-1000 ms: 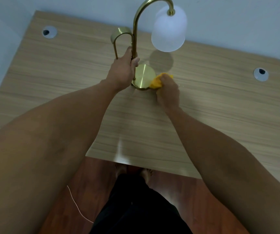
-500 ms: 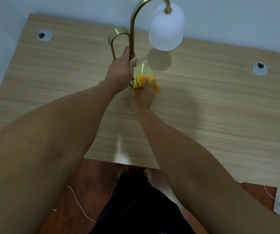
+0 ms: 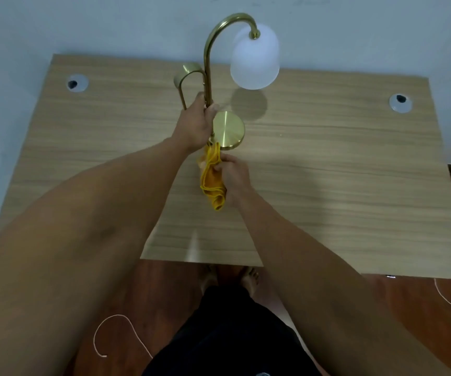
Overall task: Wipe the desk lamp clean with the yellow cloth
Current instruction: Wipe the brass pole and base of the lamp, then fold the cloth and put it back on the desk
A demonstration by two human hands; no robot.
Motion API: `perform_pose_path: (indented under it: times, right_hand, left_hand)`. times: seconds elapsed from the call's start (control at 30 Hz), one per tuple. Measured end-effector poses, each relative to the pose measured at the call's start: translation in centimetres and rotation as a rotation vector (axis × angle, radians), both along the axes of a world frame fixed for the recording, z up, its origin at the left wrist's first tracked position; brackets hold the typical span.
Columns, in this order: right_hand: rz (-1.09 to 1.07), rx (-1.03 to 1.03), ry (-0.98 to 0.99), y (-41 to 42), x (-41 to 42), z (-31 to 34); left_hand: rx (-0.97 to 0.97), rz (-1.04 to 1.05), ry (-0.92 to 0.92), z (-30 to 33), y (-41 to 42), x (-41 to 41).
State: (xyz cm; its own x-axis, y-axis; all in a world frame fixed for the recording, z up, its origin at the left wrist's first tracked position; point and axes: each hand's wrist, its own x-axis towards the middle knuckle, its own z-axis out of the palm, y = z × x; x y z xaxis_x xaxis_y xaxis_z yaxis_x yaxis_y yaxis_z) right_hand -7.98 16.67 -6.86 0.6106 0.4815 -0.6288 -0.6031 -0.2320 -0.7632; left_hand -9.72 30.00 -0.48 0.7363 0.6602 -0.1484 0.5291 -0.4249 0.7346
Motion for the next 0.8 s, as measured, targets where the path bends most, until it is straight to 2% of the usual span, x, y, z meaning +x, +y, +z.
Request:
perform_pose_path:
  times: [0.13,0.23,0.33,0.47,0.63,0.8]
  right_hand:
    - [0.003,0.082,0.315,-2.3,1.6,2.4]
    - [0.004,0.21,0.42,-4.0,2.3,4.0]
    - [-0.038,0.276,0.425,-4.6,2.6,5.4]
    - [-0.086,0.353,0.354,-4.6,2.7,7.3]
    - [0.06,0.346,0.274,-3.9,2.3,9.7]
    - [-0.041,0.249,0.201,-4.7,2.8,10.8]
  left_hand:
    - [-0.163,0.089,0.065,-0.1,-0.8,-1.7]
    - [-0.424,0.136,0.046,0.7,-1.0,-3.5]
    - [-0.705,0.129,0.109,3.1,-2.0,-5.0]
    - [-0.907,0.031,0.129,5.2,-2.7,-6.5]
    - [-0.779,0.033,-0.015,6.3,-2.3,-6.4]
    - [-0.725,-0.007,-0.05,7.9,-1.2,-6.2]
